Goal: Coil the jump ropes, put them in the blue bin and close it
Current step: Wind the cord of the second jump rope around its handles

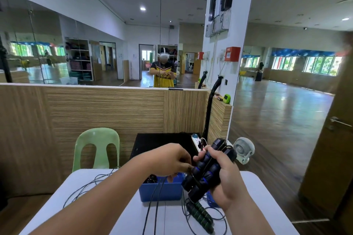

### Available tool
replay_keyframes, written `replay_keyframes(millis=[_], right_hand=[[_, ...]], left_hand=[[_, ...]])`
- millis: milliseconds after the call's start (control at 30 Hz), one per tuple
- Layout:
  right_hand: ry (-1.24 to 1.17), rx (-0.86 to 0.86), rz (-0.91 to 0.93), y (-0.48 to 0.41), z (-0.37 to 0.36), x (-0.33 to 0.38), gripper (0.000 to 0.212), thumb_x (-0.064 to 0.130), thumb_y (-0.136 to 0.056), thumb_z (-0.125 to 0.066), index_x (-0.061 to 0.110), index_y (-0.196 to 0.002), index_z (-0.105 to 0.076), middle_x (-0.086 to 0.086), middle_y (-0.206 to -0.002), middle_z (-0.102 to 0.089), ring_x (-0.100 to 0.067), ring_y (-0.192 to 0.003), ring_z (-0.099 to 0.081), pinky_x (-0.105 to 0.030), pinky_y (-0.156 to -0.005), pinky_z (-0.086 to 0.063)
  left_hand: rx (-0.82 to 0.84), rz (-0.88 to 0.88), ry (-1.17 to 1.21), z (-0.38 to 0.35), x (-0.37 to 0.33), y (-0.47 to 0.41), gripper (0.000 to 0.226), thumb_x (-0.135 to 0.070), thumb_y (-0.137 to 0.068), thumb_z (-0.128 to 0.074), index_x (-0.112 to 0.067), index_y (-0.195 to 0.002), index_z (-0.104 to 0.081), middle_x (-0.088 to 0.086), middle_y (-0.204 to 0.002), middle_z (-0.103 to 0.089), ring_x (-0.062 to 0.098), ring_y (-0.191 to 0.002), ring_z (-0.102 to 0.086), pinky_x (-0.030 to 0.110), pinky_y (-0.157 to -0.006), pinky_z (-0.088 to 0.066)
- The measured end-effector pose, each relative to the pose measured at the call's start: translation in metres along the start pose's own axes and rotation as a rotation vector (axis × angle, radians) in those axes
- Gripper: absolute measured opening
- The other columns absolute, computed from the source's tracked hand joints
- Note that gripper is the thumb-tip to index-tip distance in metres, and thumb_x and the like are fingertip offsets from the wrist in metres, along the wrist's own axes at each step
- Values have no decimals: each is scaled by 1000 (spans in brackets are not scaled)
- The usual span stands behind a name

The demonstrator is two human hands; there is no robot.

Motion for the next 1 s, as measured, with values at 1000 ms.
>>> replay_keyframes(millis=[1000], right_hand=[[-374,-223,278,-3,-17,-1,18,31,-101,-56,17,-95,-65,-1,-92,-72,-24,-103,-72,-47,-90,-55]], left_hand=[[-538,324,1213,-84,-43,40,41,-42,-83,-82,-14,-102,-59,10,-72,-71,19,-49,-49,26,-45,-38]])
Point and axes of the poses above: each hand's wrist, its own y-axis away from the middle knuckle, its own z-axis out of the back of the hand, x = y × z, the point moved 1 cm from there along -y, towards the middle knuckle
